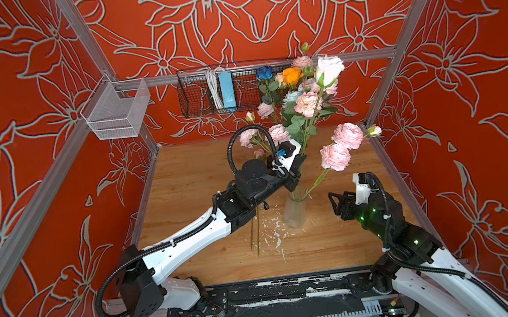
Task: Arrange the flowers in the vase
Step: 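Lower the white rose stem into the glass cup and open the left gripper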
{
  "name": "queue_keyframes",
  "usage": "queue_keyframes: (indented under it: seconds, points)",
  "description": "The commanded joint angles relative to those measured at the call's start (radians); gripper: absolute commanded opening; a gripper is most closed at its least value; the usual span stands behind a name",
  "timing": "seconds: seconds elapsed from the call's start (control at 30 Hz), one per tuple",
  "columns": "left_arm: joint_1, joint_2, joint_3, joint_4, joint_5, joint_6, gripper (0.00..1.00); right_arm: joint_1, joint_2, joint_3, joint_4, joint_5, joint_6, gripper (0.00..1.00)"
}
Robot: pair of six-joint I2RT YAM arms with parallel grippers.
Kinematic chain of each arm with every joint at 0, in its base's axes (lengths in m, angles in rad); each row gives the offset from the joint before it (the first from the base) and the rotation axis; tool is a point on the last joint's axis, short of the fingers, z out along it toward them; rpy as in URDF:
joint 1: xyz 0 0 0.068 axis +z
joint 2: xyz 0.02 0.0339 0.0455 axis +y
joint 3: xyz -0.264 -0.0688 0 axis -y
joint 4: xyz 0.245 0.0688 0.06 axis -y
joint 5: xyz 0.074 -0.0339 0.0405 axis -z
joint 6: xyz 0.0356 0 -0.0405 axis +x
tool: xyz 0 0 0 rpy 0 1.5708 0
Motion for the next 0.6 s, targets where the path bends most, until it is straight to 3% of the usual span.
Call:
queue_keyframes:
  seconds: [0.0,0.2,0.33,0.4,0.57]
  points:
    - [-0.008,0.010,-0.025,0.086,-0.020,-0.012,0.00,-0.007,0.004,0.031,0.009,0.014,-0.011,0.66]
    - [-0.030,0.007,-0.063,0.028,-0.032,-0.039,0.00,-0.008,0.009,0.026,0.023,0.009,-0.008,0.66]
    - [-0.044,-0.015,-0.094,0.021,-0.047,-0.042,0.24,-0.009,0.012,0.017,0.034,0.004,-0.001,0.66]
    - [-0.045,-0.027,-0.102,0.010,-0.060,-0.043,0.41,-0.008,0.018,0.020,0.035,0.002,-0.001,0.66]
    - [-0.048,-0.063,-0.121,-0.014,-0.076,-0.050,0.45,-0.011,0.024,0.026,0.035,-0.003,0.001,0.66]
